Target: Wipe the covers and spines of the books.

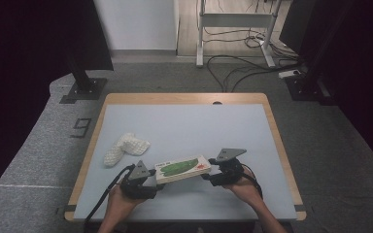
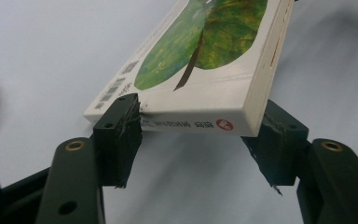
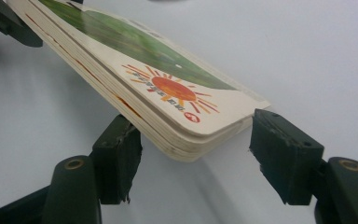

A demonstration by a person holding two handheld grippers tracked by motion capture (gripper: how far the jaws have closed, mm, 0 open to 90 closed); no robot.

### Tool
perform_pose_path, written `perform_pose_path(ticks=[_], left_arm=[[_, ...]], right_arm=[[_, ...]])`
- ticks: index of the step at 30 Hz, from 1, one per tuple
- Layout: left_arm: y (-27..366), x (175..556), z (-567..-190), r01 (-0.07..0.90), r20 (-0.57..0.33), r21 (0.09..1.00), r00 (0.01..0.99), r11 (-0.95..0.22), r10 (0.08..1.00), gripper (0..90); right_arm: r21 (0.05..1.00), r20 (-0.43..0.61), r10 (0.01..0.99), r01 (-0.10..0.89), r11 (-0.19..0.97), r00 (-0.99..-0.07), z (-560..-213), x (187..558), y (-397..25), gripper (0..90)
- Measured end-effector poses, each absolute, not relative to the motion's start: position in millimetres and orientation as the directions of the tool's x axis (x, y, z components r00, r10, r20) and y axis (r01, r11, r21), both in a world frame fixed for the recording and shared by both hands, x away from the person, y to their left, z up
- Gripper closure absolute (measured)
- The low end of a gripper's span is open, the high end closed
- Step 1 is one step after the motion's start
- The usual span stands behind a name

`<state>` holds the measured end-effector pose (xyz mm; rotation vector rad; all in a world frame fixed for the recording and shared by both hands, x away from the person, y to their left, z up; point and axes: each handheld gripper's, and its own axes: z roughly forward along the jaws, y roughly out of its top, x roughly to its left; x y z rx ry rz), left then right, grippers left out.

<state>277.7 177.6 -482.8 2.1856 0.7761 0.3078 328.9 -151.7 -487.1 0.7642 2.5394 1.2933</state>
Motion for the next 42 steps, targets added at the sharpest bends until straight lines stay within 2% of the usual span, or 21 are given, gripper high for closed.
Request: perform_pose_path(ticks=[8, 21, 42], left_arm=[[175, 269, -494, 0.449, -0.032, 0.73, 0.775, -0.515, 0.631, 32.9], [178, 264, -511, 0.475, -0.061, 0.715, 0.773, -0.513, 0.632, 34.0], [174, 273, -523, 0.467, -0.022, 0.695, 0.774, -0.547, 0.633, 36.3]], right_arm=[[0.793, 0.068, 0.517, 0.361, 0.491, -0.853, -500, 317, -153, 33.7], [0.787, 0.089, 0.517, 0.378, 0.488, -0.852, -515, 308, -155, 33.2], [0.783, 0.086, 0.513, 0.377, 0.496, -0.854, -528, 306, -155, 33.5]])
